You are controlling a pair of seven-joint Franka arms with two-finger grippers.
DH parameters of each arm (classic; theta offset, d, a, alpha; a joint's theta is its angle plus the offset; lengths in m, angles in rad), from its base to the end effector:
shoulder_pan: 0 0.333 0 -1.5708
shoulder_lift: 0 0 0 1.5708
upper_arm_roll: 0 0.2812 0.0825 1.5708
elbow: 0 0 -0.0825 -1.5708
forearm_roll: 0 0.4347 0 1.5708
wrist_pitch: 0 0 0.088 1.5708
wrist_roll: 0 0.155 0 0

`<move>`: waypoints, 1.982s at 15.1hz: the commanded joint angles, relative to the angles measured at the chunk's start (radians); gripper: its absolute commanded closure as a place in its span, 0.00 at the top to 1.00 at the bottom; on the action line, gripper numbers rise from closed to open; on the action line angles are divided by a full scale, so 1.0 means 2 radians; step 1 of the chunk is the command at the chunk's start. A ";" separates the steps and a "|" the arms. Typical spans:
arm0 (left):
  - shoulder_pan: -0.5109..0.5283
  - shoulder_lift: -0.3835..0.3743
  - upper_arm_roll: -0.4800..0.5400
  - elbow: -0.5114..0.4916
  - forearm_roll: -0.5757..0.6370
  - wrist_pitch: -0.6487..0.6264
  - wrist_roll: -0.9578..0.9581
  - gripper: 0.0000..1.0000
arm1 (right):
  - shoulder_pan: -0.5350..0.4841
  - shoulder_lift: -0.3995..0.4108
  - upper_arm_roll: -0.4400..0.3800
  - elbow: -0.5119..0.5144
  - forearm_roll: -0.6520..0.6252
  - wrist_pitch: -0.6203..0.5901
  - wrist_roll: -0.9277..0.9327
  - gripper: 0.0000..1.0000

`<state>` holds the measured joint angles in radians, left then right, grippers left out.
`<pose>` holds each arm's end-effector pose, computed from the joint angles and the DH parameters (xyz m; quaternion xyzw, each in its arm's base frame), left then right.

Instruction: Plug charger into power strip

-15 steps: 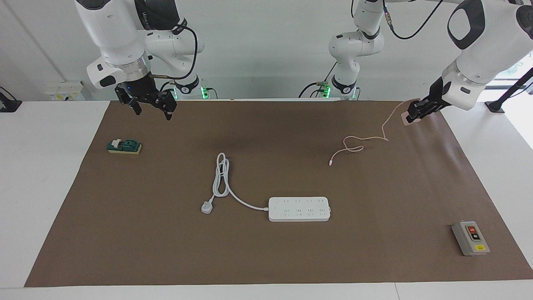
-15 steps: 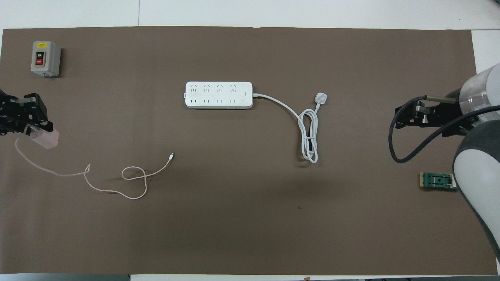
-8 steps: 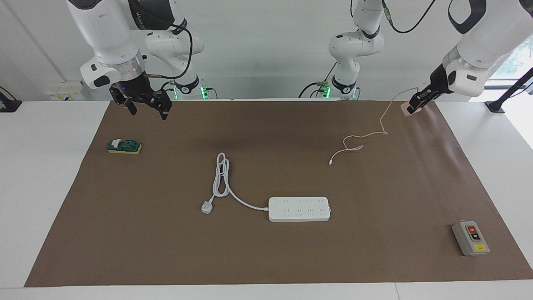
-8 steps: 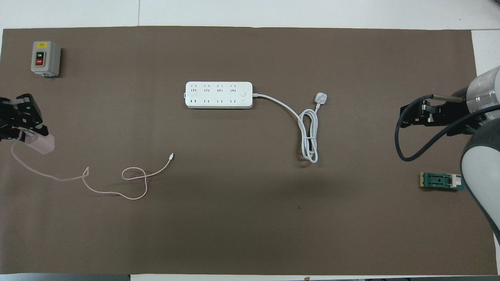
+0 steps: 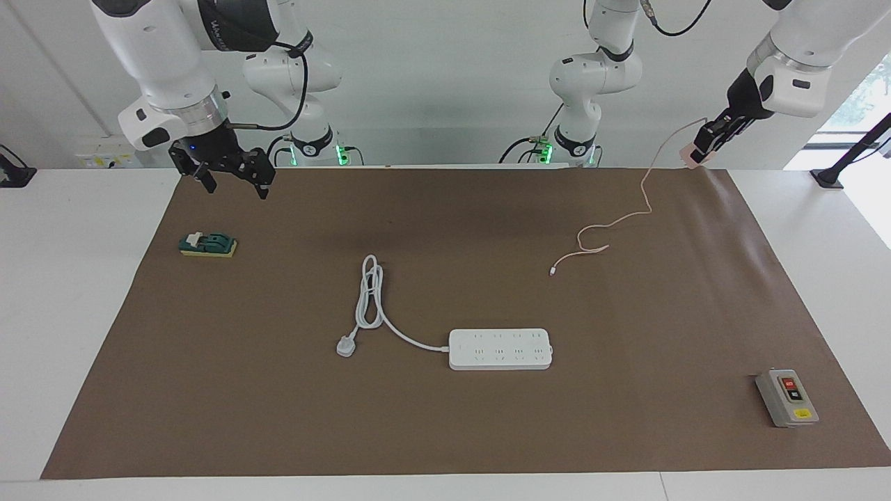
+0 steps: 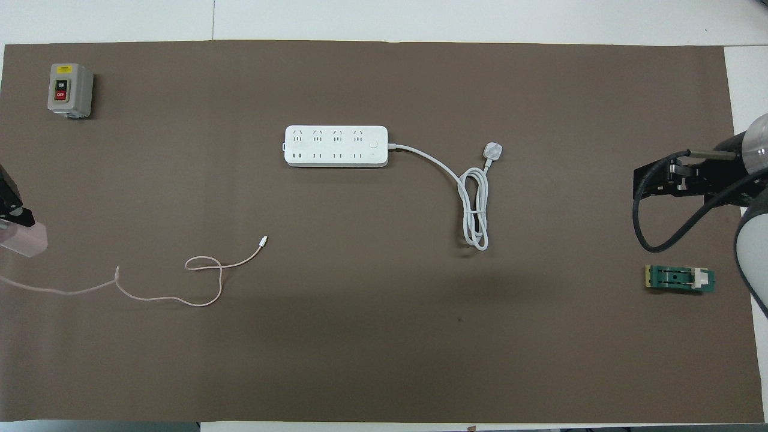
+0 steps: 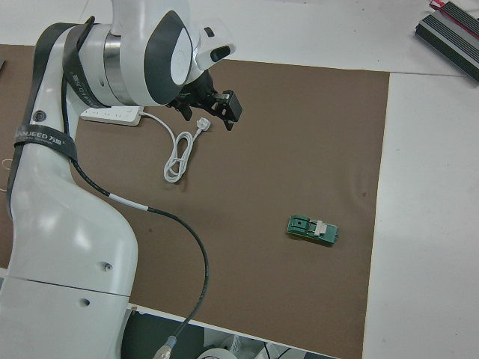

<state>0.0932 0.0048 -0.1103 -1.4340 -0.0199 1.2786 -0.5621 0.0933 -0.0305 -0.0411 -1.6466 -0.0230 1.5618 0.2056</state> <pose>0.5659 -0.0130 0.5858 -0.9605 -0.2662 0.0795 0.0133 0.5907 0.0271 0.5198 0.9967 -0.0764 -0.0255 0.0143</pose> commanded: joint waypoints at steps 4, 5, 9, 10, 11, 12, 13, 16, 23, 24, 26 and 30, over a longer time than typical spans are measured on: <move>-0.006 0.015 -0.005 0.001 0.009 0.033 -0.115 0.00 | -0.009 -0.005 0.004 0.001 0.000 -0.010 -0.009 1.00; -0.011 0.016 -0.005 0.001 0.009 0.049 -0.145 0.00 | -0.009 -0.005 0.004 0.000 0.000 -0.010 -0.009 1.00; -0.043 0.047 -0.005 0.001 0.011 0.104 -0.279 0.00 | -0.009 -0.005 0.001 0.000 0.000 -0.010 -0.008 1.00; -0.056 0.058 -0.004 0.001 0.016 0.115 -0.315 0.00 | -0.010 -0.005 0.003 0.001 0.000 -0.010 -0.008 1.00; -0.068 0.068 -0.004 0.001 0.026 0.130 -0.360 0.00 | -0.011 -0.006 0.003 0.001 0.000 -0.010 -0.008 1.00; -0.075 0.078 -0.005 0.001 0.030 0.151 -0.399 0.00 | -0.011 -0.006 0.002 0.001 0.000 -0.010 -0.008 1.00; -0.086 0.093 -0.005 0.001 0.031 0.175 -0.436 0.00 | -0.011 -0.006 0.002 0.000 0.000 -0.010 -0.008 1.00; -0.123 0.134 -0.004 0.009 0.063 0.204 -0.530 0.00 | -0.011 -0.006 0.003 0.000 0.000 -0.010 -0.008 1.00; -0.172 0.209 -0.002 0.043 0.098 0.244 -0.650 0.00 | -0.011 -0.005 0.001 0.001 0.000 -0.010 -0.008 1.00; -0.177 0.219 -0.002 0.053 0.100 0.245 -0.656 0.00 | -0.011 -0.005 0.001 0.001 0.000 -0.010 -0.008 1.00; -0.190 0.238 0.000 0.067 0.103 0.246 -0.677 0.00 | -0.011 -0.005 0.001 0.001 0.000 -0.010 -0.008 1.00; -0.209 0.261 0.000 0.067 0.122 0.259 -0.717 0.00 | -0.014 -0.005 0.001 0.001 0.000 -0.010 -0.008 1.00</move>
<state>-0.2999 0.4876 -0.1267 -1.3389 0.1980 1.7908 -1.9559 0.0847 -0.0310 -0.0459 -1.6466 -0.0230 1.5615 0.2056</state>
